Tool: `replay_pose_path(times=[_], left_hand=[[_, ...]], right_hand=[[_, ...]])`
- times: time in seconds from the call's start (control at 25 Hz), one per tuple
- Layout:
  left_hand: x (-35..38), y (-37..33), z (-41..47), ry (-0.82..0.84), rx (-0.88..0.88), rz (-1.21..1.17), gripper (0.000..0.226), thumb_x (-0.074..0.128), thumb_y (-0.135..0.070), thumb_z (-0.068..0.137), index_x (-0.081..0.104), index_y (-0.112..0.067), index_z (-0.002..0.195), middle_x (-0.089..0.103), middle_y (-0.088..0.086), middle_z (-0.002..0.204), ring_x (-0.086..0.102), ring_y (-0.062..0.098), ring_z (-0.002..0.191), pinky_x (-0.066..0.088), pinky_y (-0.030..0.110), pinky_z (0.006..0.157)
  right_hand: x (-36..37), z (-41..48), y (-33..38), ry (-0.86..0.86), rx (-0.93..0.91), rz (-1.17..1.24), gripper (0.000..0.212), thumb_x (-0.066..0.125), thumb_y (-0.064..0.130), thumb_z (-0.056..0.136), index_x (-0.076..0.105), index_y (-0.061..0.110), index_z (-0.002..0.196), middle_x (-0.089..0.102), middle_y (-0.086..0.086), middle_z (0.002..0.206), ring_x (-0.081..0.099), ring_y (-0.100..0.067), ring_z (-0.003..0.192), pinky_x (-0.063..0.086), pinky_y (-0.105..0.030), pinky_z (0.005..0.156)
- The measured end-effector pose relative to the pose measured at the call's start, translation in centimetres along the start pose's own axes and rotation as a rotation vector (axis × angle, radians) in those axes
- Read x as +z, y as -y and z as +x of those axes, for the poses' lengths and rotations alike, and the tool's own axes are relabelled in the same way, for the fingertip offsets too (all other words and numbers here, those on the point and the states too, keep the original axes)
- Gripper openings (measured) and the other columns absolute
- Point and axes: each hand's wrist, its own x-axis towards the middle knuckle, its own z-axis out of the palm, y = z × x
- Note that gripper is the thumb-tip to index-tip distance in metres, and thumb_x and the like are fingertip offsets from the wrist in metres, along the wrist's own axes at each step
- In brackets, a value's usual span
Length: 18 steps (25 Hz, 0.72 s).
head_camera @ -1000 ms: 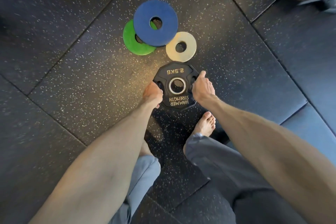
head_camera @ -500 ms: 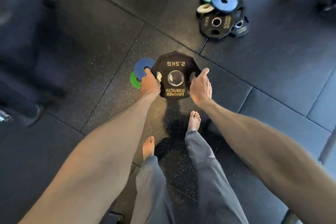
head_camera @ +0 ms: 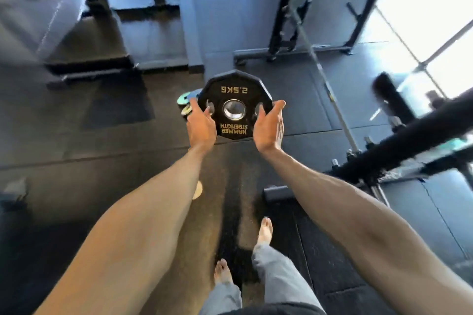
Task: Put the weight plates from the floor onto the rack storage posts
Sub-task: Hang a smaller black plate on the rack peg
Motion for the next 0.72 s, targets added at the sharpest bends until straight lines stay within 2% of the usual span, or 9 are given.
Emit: replay_pose_path(times=[0.08,0.16,0.2,0.28,0.32,0.4,0.56,0.68,0.72], left_hand=[[2.0,-4.5,-2.1,0.002,0.094,-0.018,0.040,0.046,-0.017,0.103,0.040,-0.002,0.139,0.066,0.023,0.116,0.060,0.039,0.112,0.045,0.045,0.092],[4.7,-9.5,-5.9,0.013,0.212,-0.098,0.033,0.047,-0.018,0.103,0.045,-0.003,0.133,0.068,0.021,0.113,0.063,0.038,0.107,0.044,0.040,0.082],[6.0,-11.6,-8.1,0.024,0.265,-0.140,0.029,0.047,-0.019,0.103,0.048,-0.004,0.128,0.069,0.018,0.110,0.064,0.036,0.103,0.041,0.036,0.076],[9.1,-16.2,-13.4,0.059,0.396,-0.194,0.024,0.046,-0.023,0.103,0.050,-0.007,0.120,0.069,0.013,0.107,0.065,0.033,0.098,0.037,0.030,0.071],[10.5,-18.1,-16.0,0.087,0.453,-0.224,0.021,0.046,-0.024,0.103,0.051,-0.009,0.117,0.069,0.010,0.105,0.065,0.031,0.096,0.037,0.030,0.070],[13.5,-21.8,-21.9,0.151,0.528,-0.296,0.019,0.048,-0.026,0.102,0.053,-0.010,0.113,0.069,0.007,0.104,0.065,0.028,0.094,0.039,0.029,0.071],[19.8,-28.4,-34.7,0.333,0.627,-0.446,0.023,0.052,-0.026,0.101,0.058,-0.008,0.114,0.068,0.007,0.102,0.063,0.026,0.092,0.033,0.020,0.070],[24.8,-32.4,-43.5,0.515,0.654,-0.554,0.019,0.053,-0.027,0.100,0.056,-0.013,0.111,0.070,0.004,0.100,0.066,0.023,0.091,0.046,0.027,0.074],[26.1,-33.4,-46.1,0.566,0.653,-0.576,0.017,0.054,-0.027,0.099,0.056,-0.014,0.110,0.070,0.001,0.097,0.067,0.022,0.089,0.049,0.029,0.075]], right_hand=[[-5.1,0.8,0.5,-0.144,0.042,0.072,0.019,0.050,0.031,0.101,0.035,0.020,0.104,0.066,-0.005,0.105,0.065,-0.025,0.092,0.052,-0.035,0.072],[-11.6,1.0,0.3,-0.313,0.088,0.177,0.018,0.050,0.030,0.102,0.035,0.021,0.105,0.065,-0.004,0.105,0.062,-0.019,0.090,0.044,-0.016,0.067],[-14.7,0.7,0.1,-0.403,0.105,0.221,0.018,0.051,0.030,0.102,0.035,0.022,0.105,0.064,-0.004,0.104,0.060,-0.019,0.090,0.041,-0.014,0.066],[-21.8,-0.1,-1.4,-0.622,0.104,0.300,0.019,0.054,0.027,0.101,0.038,0.018,0.107,0.060,-0.002,0.100,0.060,-0.017,0.089,0.044,-0.019,0.072],[-25.0,-0.8,-2.4,-0.726,0.089,0.327,0.020,0.055,0.024,0.101,0.041,0.012,0.109,0.059,-0.001,0.099,0.058,-0.012,0.086,0.046,-0.017,0.072],[-31.5,-2.5,-4.7,-0.914,0.063,0.361,0.022,0.056,0.019,0.101,0.045,0.003,0.112,0.060,-0.002,0.099,0.057,-0.006,0.083,0.045,-0.006,0.070],[-45.0,-5.6,-9.8,-1.252,0.067,0.399,0.014,0.057,0.018,0.100,0.045,0.012,0.105,0.067,-0.009,0.097,0.065,-0.016,0.085,0.052,-0.016,0.073],[-55.2,-7.6,-13.3,-1.410,0.016,0.364,0.016,0.060,0.015,0.098,0.045,0.012,0.102,0.062,0.006,0.088,0.062,0.000,0.076,0.047,-0.011,0.071],[-58.2,-8.3,-14.2,-1.435,0.022,0.359,0.017,0.062,0.015,0.097,0.045,0.012,0.102,0.062,0.007,0.088,0.061,0.001,0.076,0.047,-0.011,0.072]])
